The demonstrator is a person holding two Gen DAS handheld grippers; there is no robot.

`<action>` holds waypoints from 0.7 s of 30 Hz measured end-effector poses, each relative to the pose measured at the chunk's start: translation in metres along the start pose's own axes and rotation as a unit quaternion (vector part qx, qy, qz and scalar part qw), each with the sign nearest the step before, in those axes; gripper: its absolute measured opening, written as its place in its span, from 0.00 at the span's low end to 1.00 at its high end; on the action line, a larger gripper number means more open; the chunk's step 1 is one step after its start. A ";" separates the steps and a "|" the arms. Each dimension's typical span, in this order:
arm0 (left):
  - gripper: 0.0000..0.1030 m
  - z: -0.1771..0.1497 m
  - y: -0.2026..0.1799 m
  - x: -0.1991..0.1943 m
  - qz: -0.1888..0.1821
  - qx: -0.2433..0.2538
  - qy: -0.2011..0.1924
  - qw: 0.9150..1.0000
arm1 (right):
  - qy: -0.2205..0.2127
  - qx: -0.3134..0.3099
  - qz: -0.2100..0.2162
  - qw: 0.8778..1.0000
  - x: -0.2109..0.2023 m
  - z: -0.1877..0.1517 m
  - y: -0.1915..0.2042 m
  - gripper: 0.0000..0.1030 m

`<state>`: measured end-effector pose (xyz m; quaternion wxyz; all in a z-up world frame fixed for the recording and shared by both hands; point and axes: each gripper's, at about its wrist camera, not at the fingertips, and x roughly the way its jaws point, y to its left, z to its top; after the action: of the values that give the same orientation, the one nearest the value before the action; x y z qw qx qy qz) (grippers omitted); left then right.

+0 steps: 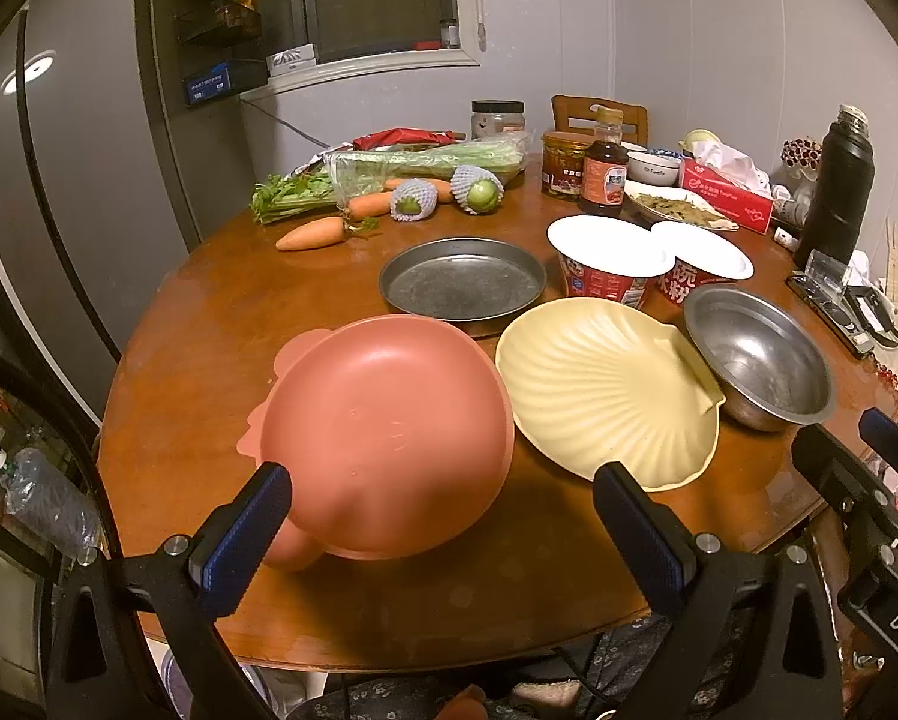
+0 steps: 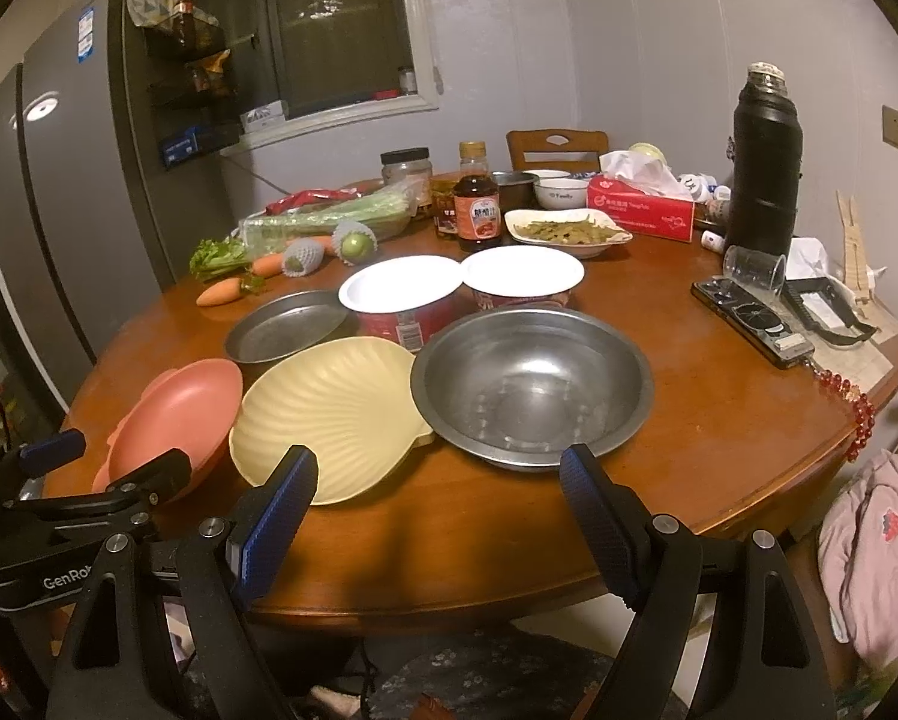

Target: Organize plates and bowls

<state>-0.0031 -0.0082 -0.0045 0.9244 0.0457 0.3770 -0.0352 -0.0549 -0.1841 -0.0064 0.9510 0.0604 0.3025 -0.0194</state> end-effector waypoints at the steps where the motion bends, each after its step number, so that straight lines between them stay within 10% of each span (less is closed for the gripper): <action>1: 0.98 0.000 0.001 0.000 0.000 -0.001 0.000 1.000 | 0.001 -0.001 0.001 1.000 0.000 0.000 0.001 0.81; 21: 0.98 -0.001 0.061 0.009 0.032 -0.050 -0.002 0.998 | -0.021 -0.036 0.045 0.998 0.012 0.021 0.029 0.82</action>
<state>0.0087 0.0523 -0.0074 0.9268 0.0112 0.3751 0.0133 -0.0308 -0.1584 0.0070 0.9586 0.0399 0.2801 0.0332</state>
